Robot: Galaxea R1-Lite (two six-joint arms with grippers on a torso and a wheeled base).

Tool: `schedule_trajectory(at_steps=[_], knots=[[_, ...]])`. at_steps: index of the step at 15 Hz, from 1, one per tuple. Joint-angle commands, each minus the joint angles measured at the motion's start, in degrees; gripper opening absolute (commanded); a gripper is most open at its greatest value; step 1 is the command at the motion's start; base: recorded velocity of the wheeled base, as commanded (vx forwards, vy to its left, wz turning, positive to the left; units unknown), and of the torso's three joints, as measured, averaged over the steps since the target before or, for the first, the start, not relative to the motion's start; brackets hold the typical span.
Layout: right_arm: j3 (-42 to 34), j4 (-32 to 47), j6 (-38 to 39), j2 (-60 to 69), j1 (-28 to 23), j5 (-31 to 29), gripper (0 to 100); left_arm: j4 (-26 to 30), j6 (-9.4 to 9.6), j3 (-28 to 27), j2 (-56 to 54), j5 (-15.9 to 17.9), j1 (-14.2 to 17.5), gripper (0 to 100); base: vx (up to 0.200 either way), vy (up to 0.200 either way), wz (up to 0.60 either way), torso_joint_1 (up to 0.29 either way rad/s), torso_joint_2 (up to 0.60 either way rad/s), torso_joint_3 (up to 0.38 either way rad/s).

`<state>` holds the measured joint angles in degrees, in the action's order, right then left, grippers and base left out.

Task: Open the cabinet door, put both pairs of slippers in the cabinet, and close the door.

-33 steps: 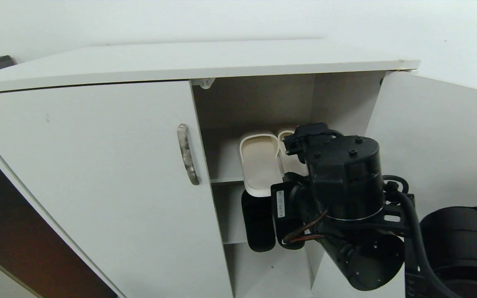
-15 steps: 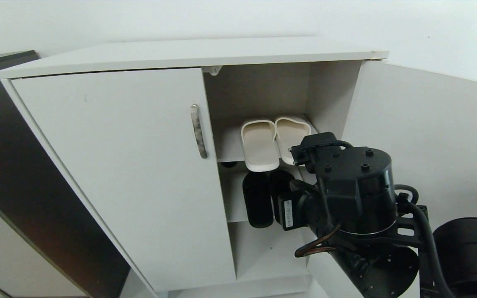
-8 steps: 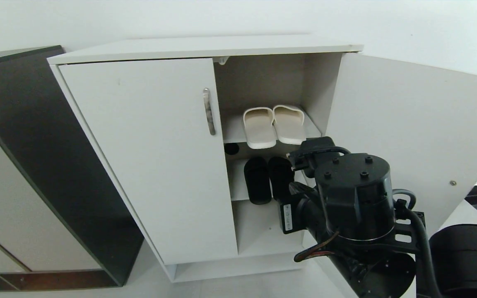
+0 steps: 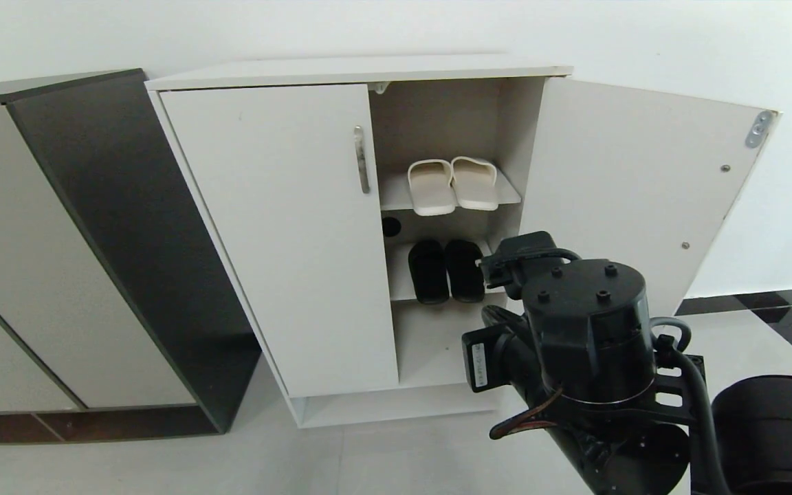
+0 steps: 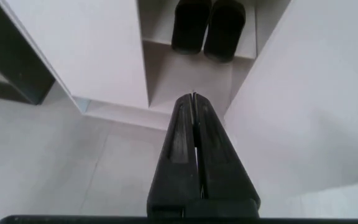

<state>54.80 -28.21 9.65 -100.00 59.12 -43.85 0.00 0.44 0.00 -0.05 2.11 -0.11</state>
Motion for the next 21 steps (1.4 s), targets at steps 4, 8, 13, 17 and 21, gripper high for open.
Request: schedule_trajectory(at_steps=[4, 8, 13, 17, 21], knots=[[-0.1, 0.0, 0.0, -0.2, 0.0, 0.0, 0, 0.0, 0.0, 0.0, 0.0, 0.0, -0.1, 0, -0.05, 0.0, 0.0, 0.002, 0.0, 0.001], [-0.1, 0.0, 0.0, -0.2, 0.0, 0.0, 0, 0.0, 0.0, 0.0, 0.0, 0.0, 0.0, 0, 0.0, 0.0, 0.0, 0.0, 0.0, 0.0], [-0.1, 0.0, 0.0, -0.4, -0.1, 0.0, 0, 0.0, 0.0, 0.0, 0.0, 0.0, 0.0, 0, 0.0, 0.0, 0.0, 0.0, 0.0, 0.0], [-0.1, 0.0, 0.0, -0.5, -0.1, 0.0, 0, 0.0, 0.0, 0.0, 0.0, 0.0, 0.0, 0, 0.0, 0.0, 0.0, 0.0, 0.0, 0.0], [-0.1, 0.0, 0.0, -0.6, -0.1, 0.0, 0, 0.0, 0.0, 0.0, 0.0, 0.0, 0.0, 0, 0.0, 0.0, 0.0, 0.002, -0.13, -0.154]])
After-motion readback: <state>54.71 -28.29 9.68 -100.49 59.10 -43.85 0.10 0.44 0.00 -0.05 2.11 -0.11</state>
